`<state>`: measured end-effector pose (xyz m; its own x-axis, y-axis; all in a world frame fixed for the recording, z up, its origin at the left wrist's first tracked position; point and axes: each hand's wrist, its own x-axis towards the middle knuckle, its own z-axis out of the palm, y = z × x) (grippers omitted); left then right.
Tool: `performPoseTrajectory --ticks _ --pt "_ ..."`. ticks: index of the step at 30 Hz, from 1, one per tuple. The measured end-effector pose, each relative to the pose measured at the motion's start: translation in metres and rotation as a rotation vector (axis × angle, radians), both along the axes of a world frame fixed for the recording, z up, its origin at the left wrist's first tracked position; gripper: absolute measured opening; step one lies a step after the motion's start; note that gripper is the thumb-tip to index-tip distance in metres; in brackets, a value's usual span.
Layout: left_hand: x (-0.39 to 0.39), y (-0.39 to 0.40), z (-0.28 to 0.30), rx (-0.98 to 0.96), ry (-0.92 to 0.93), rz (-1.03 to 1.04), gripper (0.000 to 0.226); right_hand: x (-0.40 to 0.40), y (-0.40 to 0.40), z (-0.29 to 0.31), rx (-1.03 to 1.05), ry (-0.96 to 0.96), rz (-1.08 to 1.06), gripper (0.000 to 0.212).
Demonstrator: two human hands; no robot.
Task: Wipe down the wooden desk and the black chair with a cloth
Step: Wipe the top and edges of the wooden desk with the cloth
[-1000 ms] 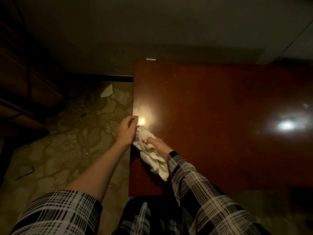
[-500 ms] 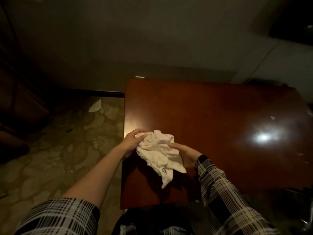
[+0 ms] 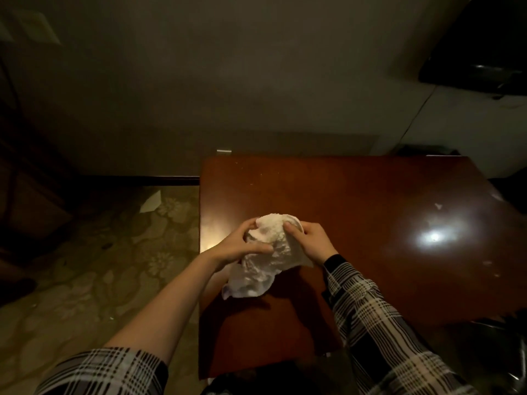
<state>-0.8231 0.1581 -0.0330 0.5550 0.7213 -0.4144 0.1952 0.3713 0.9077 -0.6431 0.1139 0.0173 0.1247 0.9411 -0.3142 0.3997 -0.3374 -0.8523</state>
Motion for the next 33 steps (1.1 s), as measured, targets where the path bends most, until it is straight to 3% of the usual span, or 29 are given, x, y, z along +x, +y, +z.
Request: performPoseTrajectory --ticks 3,5,7,9,11,13,15,18,20,22,26,28,31,33 --pt "0.003 0.006 -0.005 0.165 0.117 -0.023 0.073 0.005 0.008 0.013 -0.048 0.085 -0.048 0.033" --pt "0.003 0.01 -0.003 0.197 0.156 -0.043 0.047 0.011 0.014 0.021 -0.106 0.054 -0.054 0.028" --pt "0.004 0.009 0.004 0.112 0.126 -0.124 0.024 0.024 0.022 0.019 -0.121 -0.128 -0.153 0.027" --pt "0.007 0.006 0.012 0.063 0.106 -0.181 0.022 0.031 0.023 0.022 -0.153 -0.265 -0.228 0.046" --pt "0.013 0.005 0.012 0.077 0.087 -0.172 0.04 0.037 0.021 0.018 -0.183 -0.32 -0.035 0.073" --pt "0.021 0.007 0.013 0.069 0.043 -0.101 0.057 0.041 0.016 0.011 -0.191 -0.342 0.231 0.081" --pt "0.03 0.009 0.016 -0.042 -0.068 -0.002 0.062 0.045 0.009 0.001 -0.146 -0.137 0.288 0.084" --pt "0.046 0.011 0.028 -0.187 -0.196 0.124 0.047 0.043 -0.004 -0.016 -0.08 0.326 0.102 0.113" --pt "0.058 0.015 0.032 -0.274 -0.26 0.219 0.041 0.038 -0.008 -0.031 -0.081 0.46 -0.017 0.122" --pt "0.07 0.018 0.03 -0.341 -0.307 0.293 0.046 0.032 -0.01 -0.042 -0.081 0.481 -0.137 0.106" --pt "0.081 0.018 0.019 -0.496 -0.293 0.306 0.054 0.028 0.0 -0.041 -0.129 0.446 -0.301 0.026" --pt "0.08 0.026 0.008 -0.436 -0.146 0.297 0.049 0.042 0.01 -0.043 -0.186 0.416 -0.379 0.014" --pt "0.07 0.05 -0.018 -0.215 0.171 0.442 0.032 0.068 0.035 -0.039 -0.363 0.104 -0.312 0.011" --pt "0.058 0.064 -0.036 -0.151 0.435 0.493 0.055 0.083 0.055 -0.036 -0.357 -0.141 -0.285 0.018"
